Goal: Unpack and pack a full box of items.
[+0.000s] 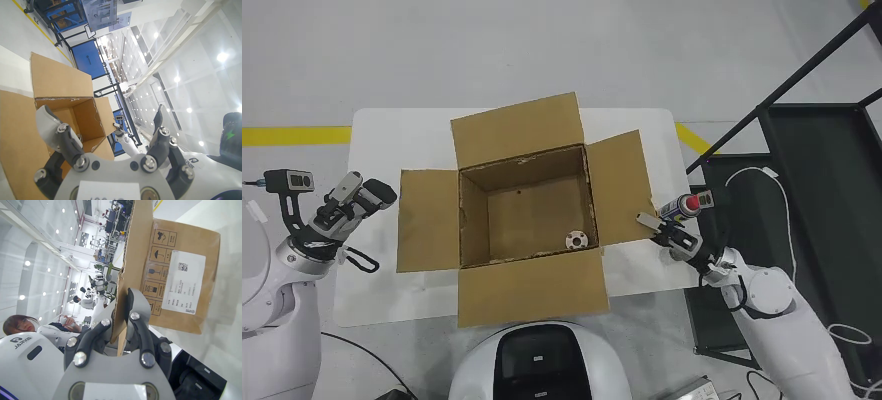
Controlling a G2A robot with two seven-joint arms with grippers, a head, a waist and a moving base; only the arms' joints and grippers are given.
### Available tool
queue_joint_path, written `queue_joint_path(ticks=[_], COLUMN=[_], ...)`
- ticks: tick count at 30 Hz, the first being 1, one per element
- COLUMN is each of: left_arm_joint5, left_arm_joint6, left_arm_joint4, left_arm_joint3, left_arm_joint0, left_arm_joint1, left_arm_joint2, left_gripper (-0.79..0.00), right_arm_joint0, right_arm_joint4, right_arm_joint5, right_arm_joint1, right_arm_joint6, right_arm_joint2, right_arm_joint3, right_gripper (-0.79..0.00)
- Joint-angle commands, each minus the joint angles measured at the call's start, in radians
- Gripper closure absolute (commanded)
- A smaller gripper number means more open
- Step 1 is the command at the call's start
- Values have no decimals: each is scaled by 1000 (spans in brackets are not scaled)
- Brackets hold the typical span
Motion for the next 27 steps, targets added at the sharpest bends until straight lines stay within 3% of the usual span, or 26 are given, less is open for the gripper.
queue_joint_path(ticks=[1,21,22,23,24,27], left_arm_joint5=[0,0,0,0,0,0], left_arm_joint6=[0,0,0,0,0,0], left_arm_joint4=[0,0,0,0,0,0], left_arm_joint3=[0,0,0,0,0,0], left_arm_joint0=[0,0,0,0,0,0], left_arm_joint1=[0,0,0,0,0,0], left_arm_joint2=[0,0,0,0,0,0], left_gripper=[-785,-785,-785,-785,-785,-785], right_arm_joint0=[7,2,4,5,6,11], right_arm_joint4=[-4,-84,-81,-79,-81,-92], right_arm_joint5=[2,-1,-1,1,4,9], right_arm_joint1=[-2,-12,-12,-13,-13,-13], right_arm_joint6=[4,-35,-30,-26,-24,-18], right_arm_joint2=[-15,-28,-30,-32,-32,-33], right_arm_joint3=[-8,152,156,159,165,177], right_gripper=[0,0,-129,-554,-785,-785])
